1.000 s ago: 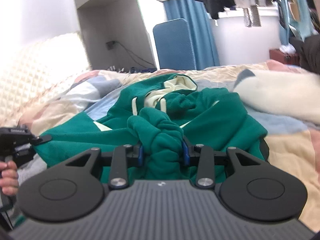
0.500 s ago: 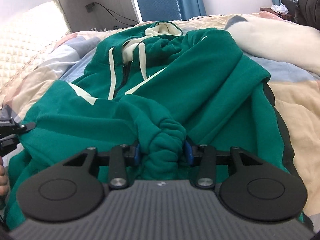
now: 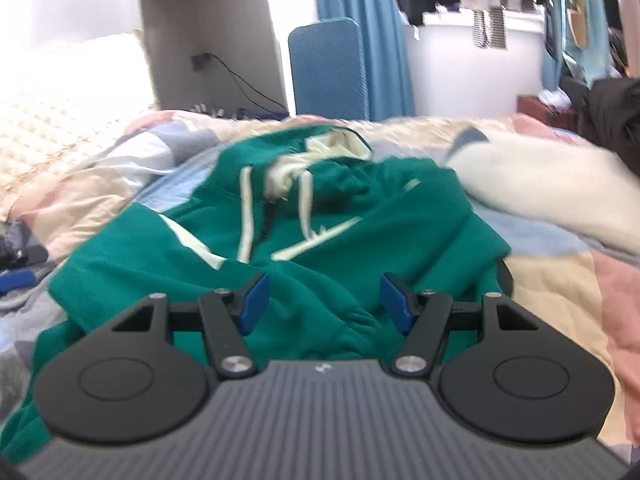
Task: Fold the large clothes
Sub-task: 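Open the left gripper to lay the sleeve on the hoodie front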
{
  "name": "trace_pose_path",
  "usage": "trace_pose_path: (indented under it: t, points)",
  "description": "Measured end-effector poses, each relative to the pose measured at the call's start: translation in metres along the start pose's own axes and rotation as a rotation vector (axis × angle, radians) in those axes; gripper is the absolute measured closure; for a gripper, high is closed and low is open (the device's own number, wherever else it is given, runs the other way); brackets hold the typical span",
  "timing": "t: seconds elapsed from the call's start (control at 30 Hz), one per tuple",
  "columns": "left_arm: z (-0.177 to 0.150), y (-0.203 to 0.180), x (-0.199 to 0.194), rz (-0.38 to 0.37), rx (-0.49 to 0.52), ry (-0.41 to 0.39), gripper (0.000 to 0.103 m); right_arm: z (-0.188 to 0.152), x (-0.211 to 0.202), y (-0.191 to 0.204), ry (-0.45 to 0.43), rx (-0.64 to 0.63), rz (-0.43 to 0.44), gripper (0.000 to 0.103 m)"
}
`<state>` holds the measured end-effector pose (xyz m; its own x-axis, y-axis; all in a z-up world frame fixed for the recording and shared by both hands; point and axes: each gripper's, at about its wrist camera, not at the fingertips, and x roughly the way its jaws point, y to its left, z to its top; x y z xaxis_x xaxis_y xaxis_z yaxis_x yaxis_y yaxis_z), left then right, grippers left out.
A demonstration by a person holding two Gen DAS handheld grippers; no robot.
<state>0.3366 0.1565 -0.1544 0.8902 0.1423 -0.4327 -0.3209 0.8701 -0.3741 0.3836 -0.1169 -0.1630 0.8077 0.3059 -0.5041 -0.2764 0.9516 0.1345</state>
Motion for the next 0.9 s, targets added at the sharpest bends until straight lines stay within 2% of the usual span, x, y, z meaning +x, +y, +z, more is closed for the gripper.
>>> trace_pose_path:
  t: [0.1, 0.23, 0.4, 0.5, 0.7, 0.8, 0.9]
  points:
    - [-0.002, -0.013, -0.004, -0.046, 0.061, -0.007, 0.042, -0.001, 0.002, 0.013, -0.006, -0.028, 0.031, 0.040]
    - [-0.012, -0.029, 0.005, -0.125, 0.122, 0.043, 0.042, -0.006, 0.009, 0.028, 0.016, -0.046, 0.067, 0.040]
    - [-0.028, -0.046, 0.023, -0.159, 0.195, 0.089, 0.042, -0.008, 0.023, 0.041, 0.037, -0.066, 0.082, 0.041]
    - [-0.035, -0.052, 0.039, -0.159, 0.223, 0.126, 0.042, -0.011, 0.037, 0.043, 0.081, -0.061, 0.073, 0.048]
    - [-0.052, -0.056, 0.073, -0.103, 0.294, 0.232, 0.042, -0.026, 0.066, 0.043, 0.198, -0.070, 0.069, 0.048]
    - [-0.061, -0.061, 0.083, -0.082, 0.372, 0.251, 0.042, -0.031, 0.077, 0.045, 0.248, -0.076, 0.078, 0.049]
    - [-0.063, -0.061, 0.090, -0.075, 0.377, 0.263, 0.042, -0.035, 0.085, 0.044, 0.269, -0.089, 0.086, 0.049]
